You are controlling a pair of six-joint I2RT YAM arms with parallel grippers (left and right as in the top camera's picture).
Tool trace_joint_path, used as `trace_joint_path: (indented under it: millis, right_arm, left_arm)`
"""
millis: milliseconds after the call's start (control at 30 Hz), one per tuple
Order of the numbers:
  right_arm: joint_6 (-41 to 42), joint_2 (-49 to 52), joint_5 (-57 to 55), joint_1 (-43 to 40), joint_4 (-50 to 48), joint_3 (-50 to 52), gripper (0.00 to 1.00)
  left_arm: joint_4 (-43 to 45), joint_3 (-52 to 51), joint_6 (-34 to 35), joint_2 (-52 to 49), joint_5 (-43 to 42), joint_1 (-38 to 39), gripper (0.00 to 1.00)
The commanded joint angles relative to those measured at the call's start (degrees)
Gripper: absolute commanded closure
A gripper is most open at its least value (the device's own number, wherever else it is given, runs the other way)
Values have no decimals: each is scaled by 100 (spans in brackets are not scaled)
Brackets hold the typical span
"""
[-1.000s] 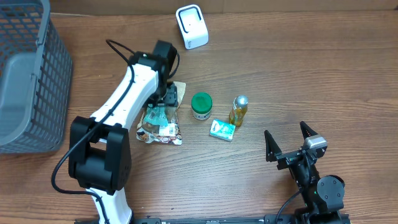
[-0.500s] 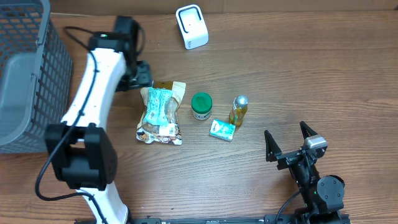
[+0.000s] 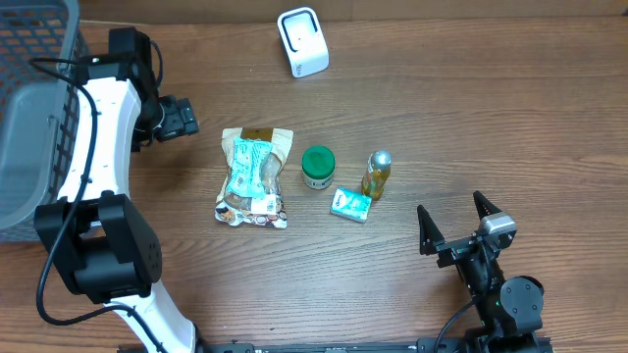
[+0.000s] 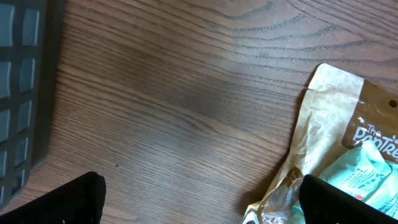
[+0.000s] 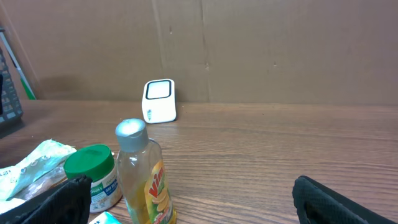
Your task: Scan the item barcode
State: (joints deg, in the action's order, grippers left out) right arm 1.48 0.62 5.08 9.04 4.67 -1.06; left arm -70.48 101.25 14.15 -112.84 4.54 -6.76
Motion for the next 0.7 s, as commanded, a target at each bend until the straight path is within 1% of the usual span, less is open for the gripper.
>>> trace_joint_path:
  millis: [0,467,667]
  right_arm:
    - [-24,-46,-52,-17,-24,61,0]
    - [-22,-46,-48,-15,-114,61,0]
    - [39,-46,203,-15,-516,59,0]
  left_arm:
    - [24,90,-90,57,33,26,0]
    - [24,90,-90,57,33,31,0]
    - [26,90,-90,57,33,31,0]
